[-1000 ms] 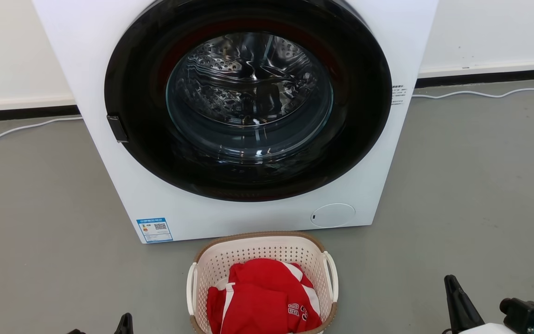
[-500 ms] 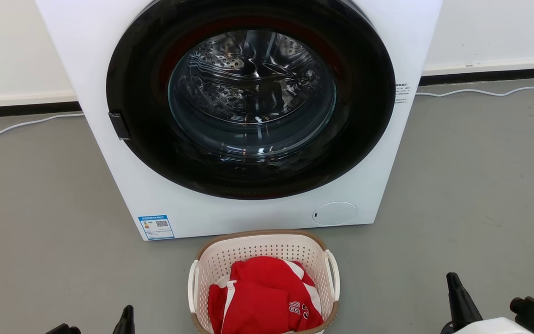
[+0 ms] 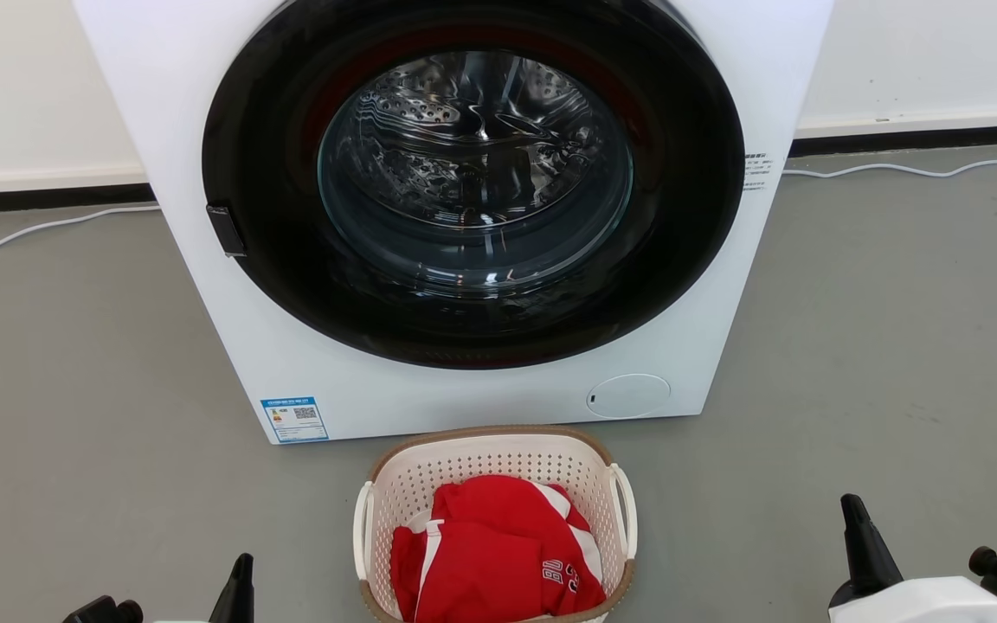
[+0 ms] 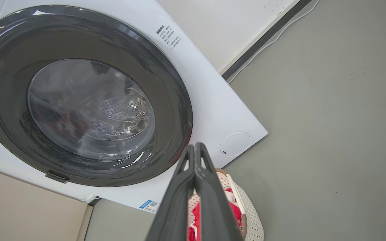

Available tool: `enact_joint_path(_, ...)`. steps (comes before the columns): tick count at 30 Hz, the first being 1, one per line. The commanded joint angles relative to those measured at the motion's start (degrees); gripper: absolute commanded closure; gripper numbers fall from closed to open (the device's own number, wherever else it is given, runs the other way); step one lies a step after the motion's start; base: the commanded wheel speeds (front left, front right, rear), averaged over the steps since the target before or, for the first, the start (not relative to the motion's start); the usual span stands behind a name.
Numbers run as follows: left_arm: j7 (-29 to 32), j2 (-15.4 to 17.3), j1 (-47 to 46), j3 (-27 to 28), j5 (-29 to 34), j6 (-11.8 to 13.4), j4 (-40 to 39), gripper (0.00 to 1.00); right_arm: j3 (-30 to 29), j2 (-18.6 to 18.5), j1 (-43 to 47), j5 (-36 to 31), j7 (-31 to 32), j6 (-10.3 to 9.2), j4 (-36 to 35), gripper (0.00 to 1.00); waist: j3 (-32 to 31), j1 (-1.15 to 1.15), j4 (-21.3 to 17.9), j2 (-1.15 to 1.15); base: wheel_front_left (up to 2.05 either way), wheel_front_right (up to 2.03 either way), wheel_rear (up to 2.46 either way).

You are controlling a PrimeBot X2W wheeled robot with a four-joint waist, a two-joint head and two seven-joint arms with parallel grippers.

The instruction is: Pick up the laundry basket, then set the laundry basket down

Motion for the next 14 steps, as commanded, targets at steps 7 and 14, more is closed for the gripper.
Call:
enact_joint_path(7, 1.46, -0.18, -4.19, 2.39, -5.24, -1.44, -2.05, 1.0, -0.13, -0.21, -3.28, 6.44, 1.76, 0.22, -2.44, 1.0, 0.2, -0.01, 0.17, 0.0, 0.0, 0.0, 0.0)
enact_joint_path(14, 2.45, -0.59, -4.78, 3.17, -8.37, -2.14, -2.26, 1.0, -0.42, 0.0, -3.63, 10.41, 2.76, 0.24, -2.86, 1.0, 0.34, -0.01, 0.3, 0.0, 0.0, 0.0, 0.0)
